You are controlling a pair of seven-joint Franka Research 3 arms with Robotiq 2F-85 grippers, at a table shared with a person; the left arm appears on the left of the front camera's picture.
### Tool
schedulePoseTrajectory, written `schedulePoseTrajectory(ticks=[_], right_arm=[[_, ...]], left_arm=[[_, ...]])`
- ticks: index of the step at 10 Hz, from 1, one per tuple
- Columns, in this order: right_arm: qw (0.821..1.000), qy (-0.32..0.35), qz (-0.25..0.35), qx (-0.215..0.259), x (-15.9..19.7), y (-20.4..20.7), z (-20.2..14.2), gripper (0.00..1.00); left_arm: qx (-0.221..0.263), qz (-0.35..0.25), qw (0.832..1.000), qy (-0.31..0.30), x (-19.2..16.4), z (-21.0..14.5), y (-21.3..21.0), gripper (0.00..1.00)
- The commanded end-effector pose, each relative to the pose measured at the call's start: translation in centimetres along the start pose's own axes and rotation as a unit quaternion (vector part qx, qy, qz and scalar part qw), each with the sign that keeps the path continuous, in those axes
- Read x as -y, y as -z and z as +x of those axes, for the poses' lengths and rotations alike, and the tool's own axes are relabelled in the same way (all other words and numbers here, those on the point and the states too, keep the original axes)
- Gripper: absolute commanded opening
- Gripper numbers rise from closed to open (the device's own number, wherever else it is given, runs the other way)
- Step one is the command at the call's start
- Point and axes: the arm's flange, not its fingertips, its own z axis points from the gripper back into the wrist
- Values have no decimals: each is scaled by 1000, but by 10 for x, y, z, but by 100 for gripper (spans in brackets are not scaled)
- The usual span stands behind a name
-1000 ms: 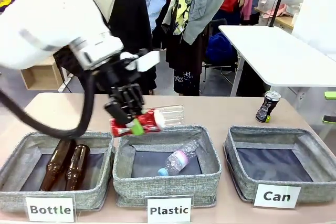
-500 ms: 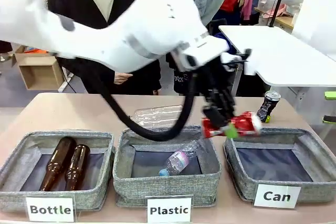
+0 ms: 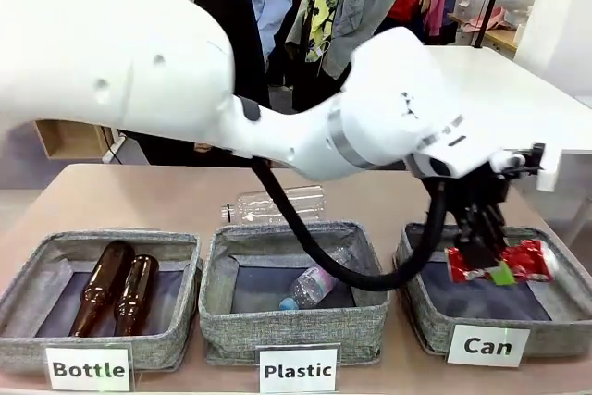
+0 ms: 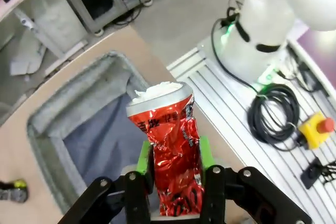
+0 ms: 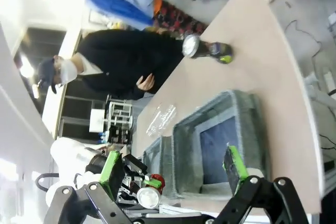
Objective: Sort the can waste into the basket.
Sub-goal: Pick up the can waste from the table and place it in the right Fabric basket.
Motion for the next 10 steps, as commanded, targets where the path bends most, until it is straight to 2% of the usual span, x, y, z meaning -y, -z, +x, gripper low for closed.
schedulePoseTrajectory(ticks=[1, 4, 5, 6, 10], right_arm=[[1000, 2, -11, -14, 18, 4, 1, 100], [1000, 12, -4, -10, 30, 1, 2, 100], [1000, 13, -1, -6, 30, 0, 3, 100], [1000, 19, -2, 1, 30, 1, 4, 100], [1000, 14, -5, -8, 24, 9, 3, 100]], left_arm=[[-1, 31, 999, -10, -30, 9, 13, 22], [-22, 53, 998, -23, -47, -2, 18, 22], [-28, 55, 998, -22, -45, -5, 19, 63], [-34, 50, 998, -21, -45, -6, 17, 98], [-27, 59, 998, -19, -36, -9, 3, 100]])
